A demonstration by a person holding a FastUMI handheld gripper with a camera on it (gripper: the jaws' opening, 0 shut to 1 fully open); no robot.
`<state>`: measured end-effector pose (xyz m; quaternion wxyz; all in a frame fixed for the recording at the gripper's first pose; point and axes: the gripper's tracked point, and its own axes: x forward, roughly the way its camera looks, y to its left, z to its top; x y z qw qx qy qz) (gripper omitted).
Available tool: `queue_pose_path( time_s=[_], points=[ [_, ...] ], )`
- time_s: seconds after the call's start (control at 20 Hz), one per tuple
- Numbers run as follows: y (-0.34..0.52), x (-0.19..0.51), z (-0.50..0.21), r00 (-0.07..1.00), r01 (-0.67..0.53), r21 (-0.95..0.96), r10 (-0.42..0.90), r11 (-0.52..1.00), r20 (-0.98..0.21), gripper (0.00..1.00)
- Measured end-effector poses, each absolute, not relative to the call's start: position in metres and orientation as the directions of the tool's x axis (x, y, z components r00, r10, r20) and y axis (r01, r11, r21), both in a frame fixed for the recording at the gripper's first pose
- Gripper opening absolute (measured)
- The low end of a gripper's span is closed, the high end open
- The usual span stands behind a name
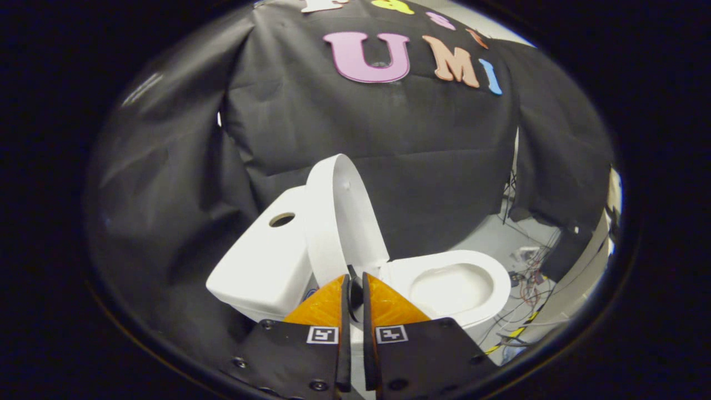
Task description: Open the toilet lid.
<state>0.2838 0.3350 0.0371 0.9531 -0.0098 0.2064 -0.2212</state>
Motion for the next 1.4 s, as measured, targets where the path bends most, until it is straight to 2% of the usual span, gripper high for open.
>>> queue_pose_path(
  time_s=[0.4, 0.6, 0.85, 1.05, 1.1, 1.4],
  points=[
    [0.343, 0.284, 0.039, 0.802, 0.414, -0.273, -0.490, 0.868, -0.342, 0.10],
    [0.354, 0.287, 0.043, 0.825, 0.369, -0.353, -0.478, 0.860, -0.301, 0.22],
    [0.367, 0.286, 0.040, 0.856, 0.332, -0.358, -0.438, 0.873, -0.274, 0.57],
    [0.381, 0.282, 0.057, 0.905, 0.277, -0.298, -0.352, 0.914, -0.239, 0.84],
    [0.383, 0.280, 0.064, 0.915, 0.265, -0.293, -0.336, 0.919, -0.225, 0.83],
    [0.387, 0.261, 0.098, 0.958, 0.177, -0.280, -0.231, 0.943, -0.171, 0.94]
  ],
)
